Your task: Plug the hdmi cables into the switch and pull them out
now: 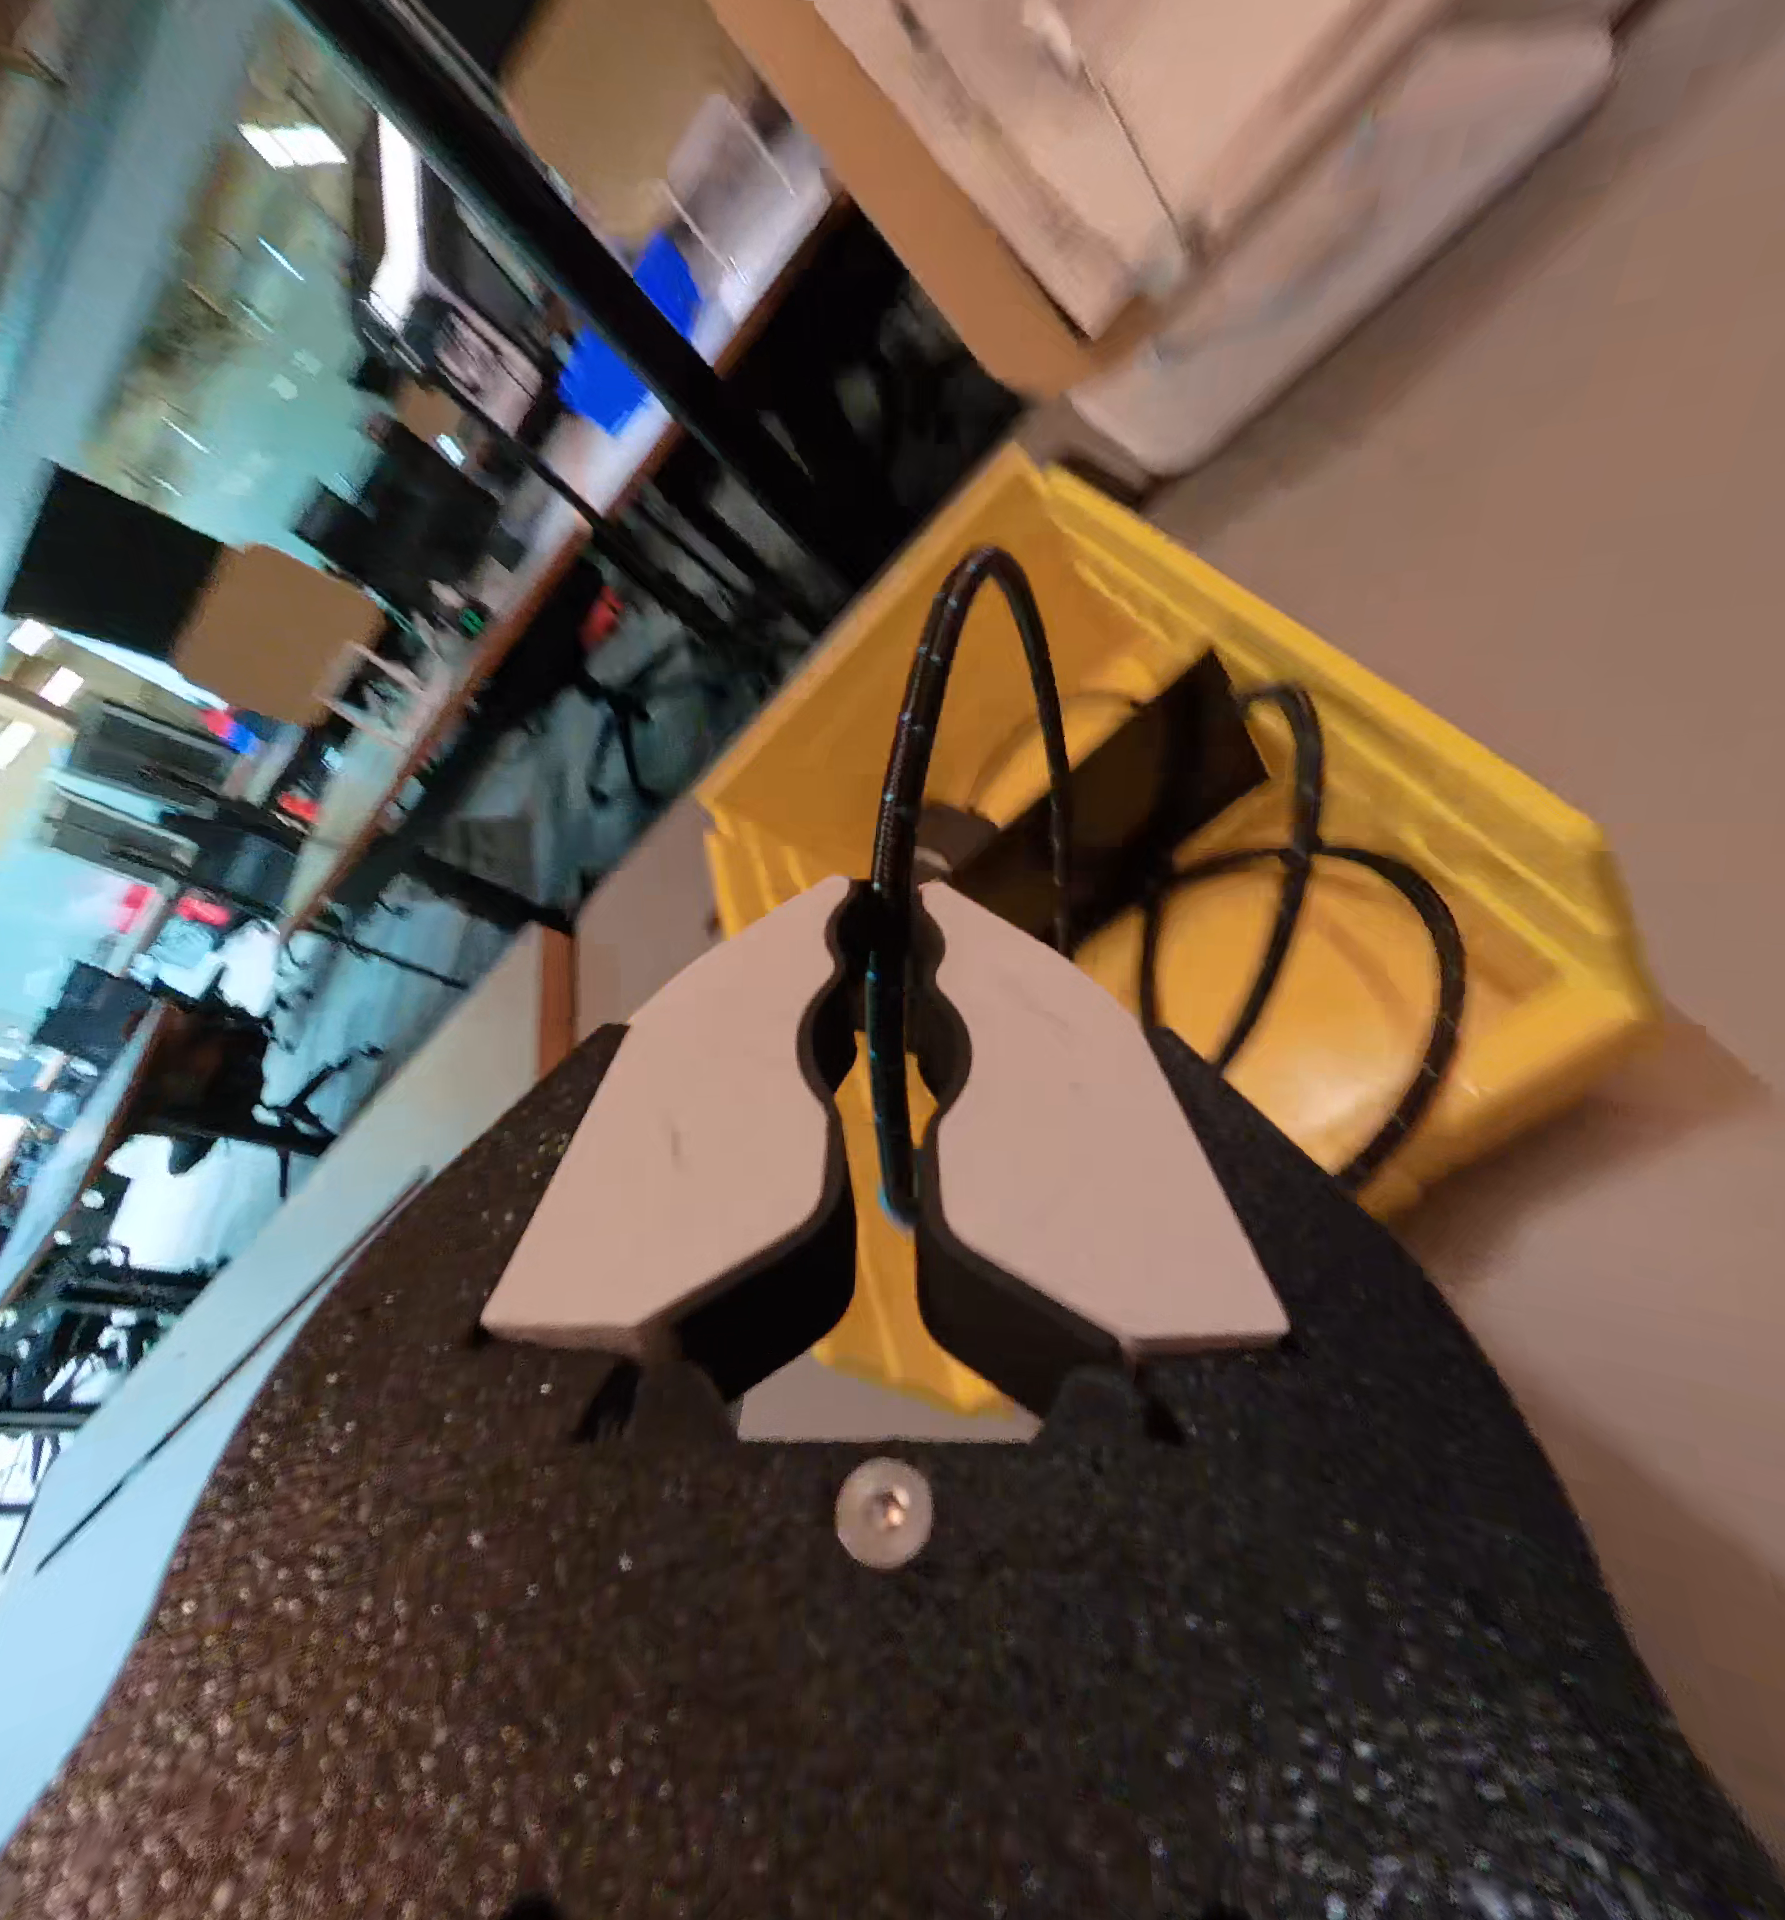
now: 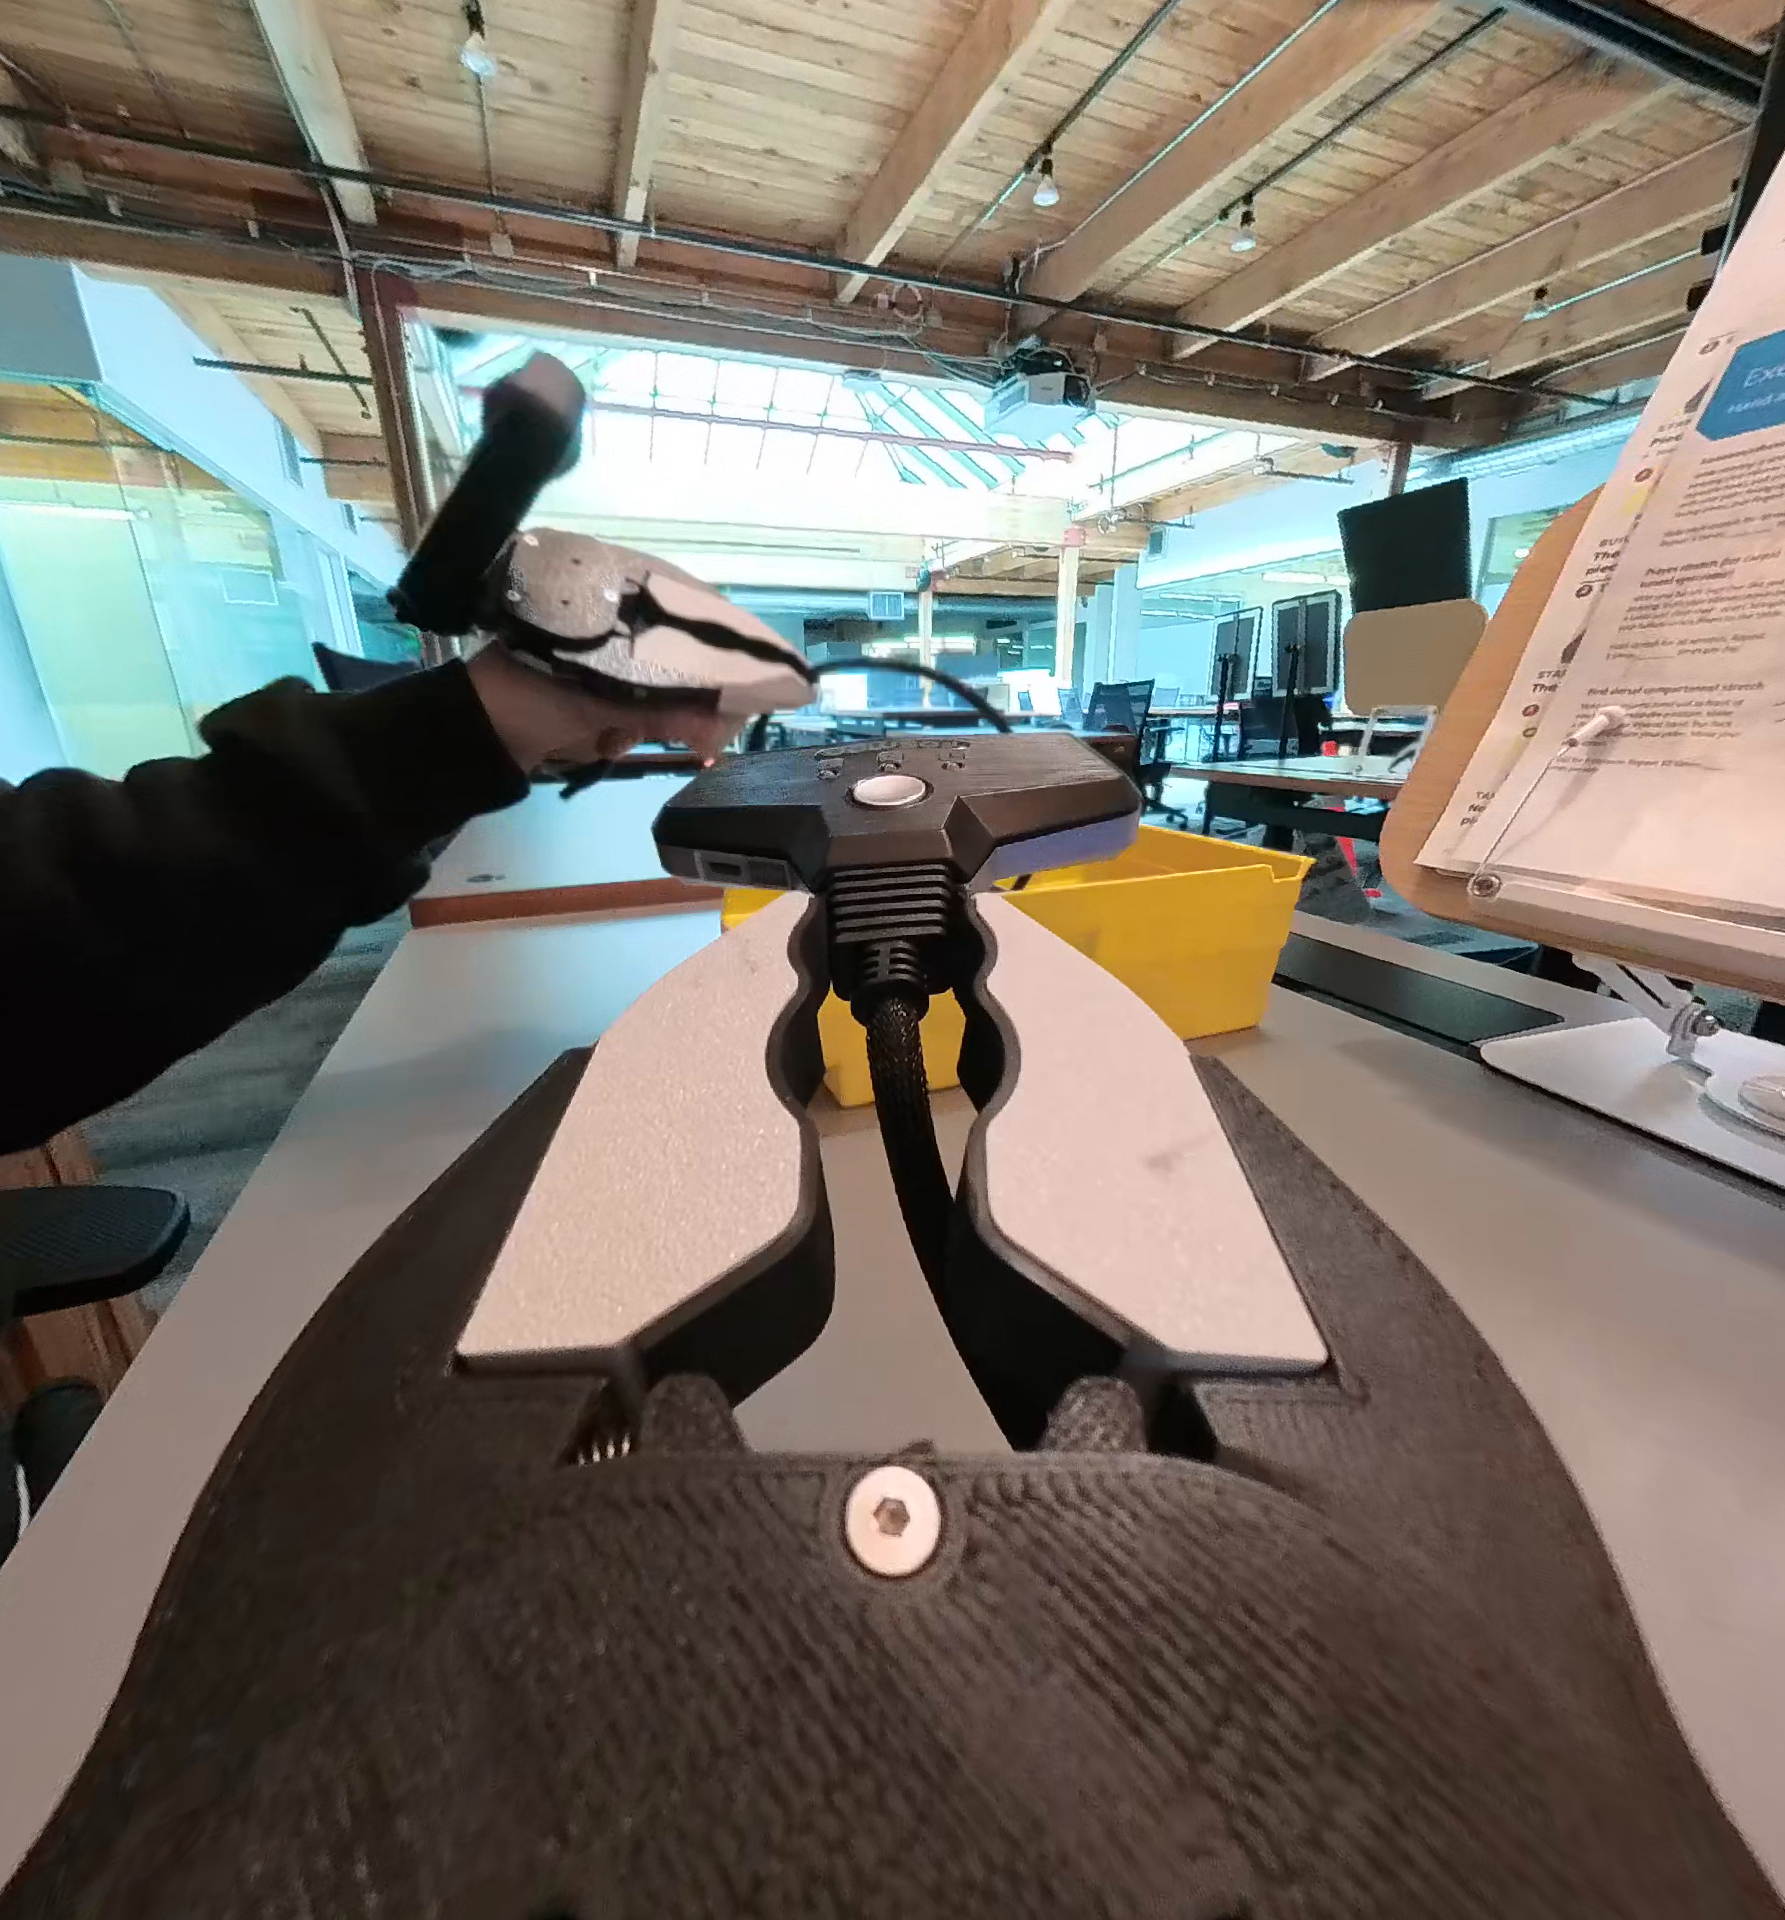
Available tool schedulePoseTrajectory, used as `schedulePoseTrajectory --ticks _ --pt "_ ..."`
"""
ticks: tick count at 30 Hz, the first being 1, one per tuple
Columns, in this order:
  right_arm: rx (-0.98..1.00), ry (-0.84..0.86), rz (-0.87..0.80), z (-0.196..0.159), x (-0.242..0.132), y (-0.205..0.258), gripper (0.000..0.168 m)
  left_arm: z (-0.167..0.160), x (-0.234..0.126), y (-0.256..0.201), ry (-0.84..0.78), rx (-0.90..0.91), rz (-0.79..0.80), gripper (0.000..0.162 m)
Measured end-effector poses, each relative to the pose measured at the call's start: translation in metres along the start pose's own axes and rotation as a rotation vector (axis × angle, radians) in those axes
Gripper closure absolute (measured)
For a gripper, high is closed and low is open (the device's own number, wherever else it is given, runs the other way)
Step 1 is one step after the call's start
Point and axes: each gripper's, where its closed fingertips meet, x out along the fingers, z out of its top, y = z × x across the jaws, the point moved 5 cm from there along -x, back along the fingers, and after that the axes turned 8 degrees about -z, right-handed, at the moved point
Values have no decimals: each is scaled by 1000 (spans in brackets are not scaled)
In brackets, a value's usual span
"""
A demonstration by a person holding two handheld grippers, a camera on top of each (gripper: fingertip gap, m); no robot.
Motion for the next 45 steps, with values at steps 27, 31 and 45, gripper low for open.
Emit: schedulePoseTrajectory --ticks 27,31,45 --pt "173 -269 22 22 -53 6 145 94 -16 -175 -672 292 -616 156" --pt "149 -267 -4 25 -60 1 145 82 -2 -199 -644 278 -776 156" --pt "147 -215 20 20 -61 -12 145 24 -23 -221 -402 147 -1331 127"
